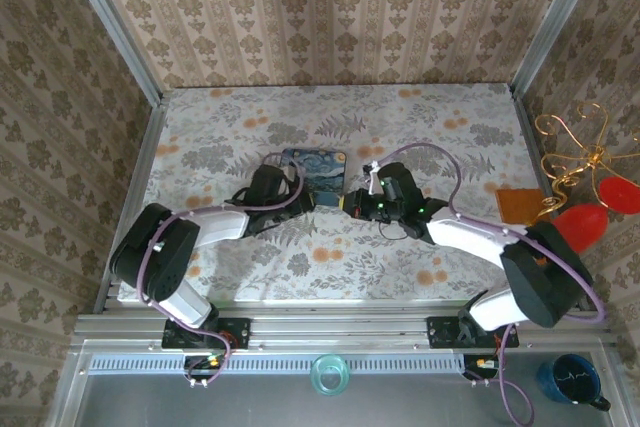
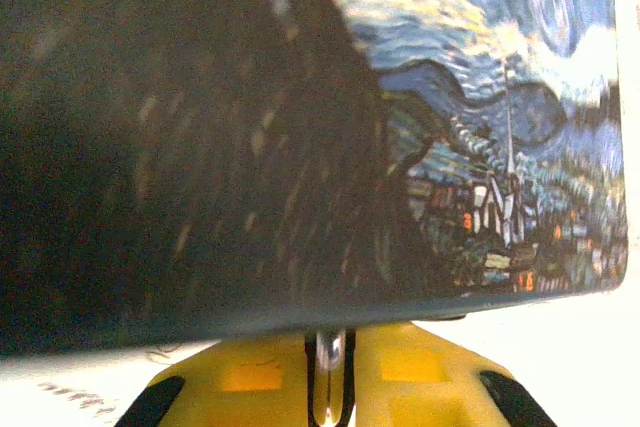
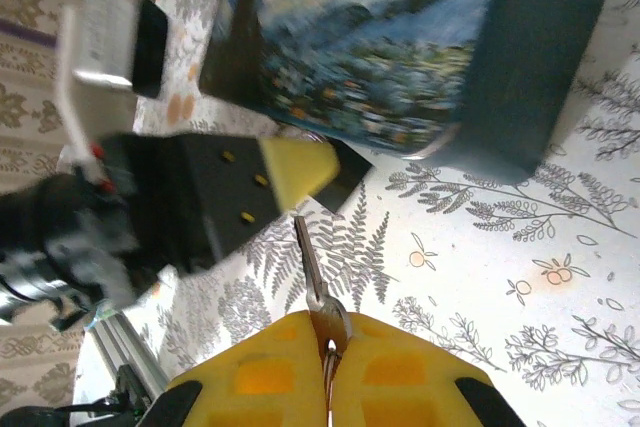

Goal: Unlock a padlock with a key

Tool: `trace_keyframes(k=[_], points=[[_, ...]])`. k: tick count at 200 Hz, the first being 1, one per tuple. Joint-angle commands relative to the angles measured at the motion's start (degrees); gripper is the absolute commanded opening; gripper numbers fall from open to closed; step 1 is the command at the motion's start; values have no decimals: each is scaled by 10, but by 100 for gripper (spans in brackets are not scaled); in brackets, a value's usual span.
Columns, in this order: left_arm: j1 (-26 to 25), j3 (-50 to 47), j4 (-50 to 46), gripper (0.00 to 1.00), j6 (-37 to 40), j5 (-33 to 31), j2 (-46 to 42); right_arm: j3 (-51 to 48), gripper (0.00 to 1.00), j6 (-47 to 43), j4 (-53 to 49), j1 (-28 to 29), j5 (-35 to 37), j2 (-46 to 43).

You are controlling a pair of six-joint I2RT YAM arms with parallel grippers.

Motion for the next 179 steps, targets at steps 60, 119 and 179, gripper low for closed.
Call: trace_keyframes(k=[60, 119, 179], points=[[72, -41, 53, 10, -91, 109, -75, -3, 0, 43, 188, 32, -53, 114], [76, -45, 86, 10, -130, 143, -69, -10, 0, 80, 240, 40, -58, 150], [76, -47, 110, 10, -168, 159, -69, -25, 0, 104, 292, 41, -68, 161]])
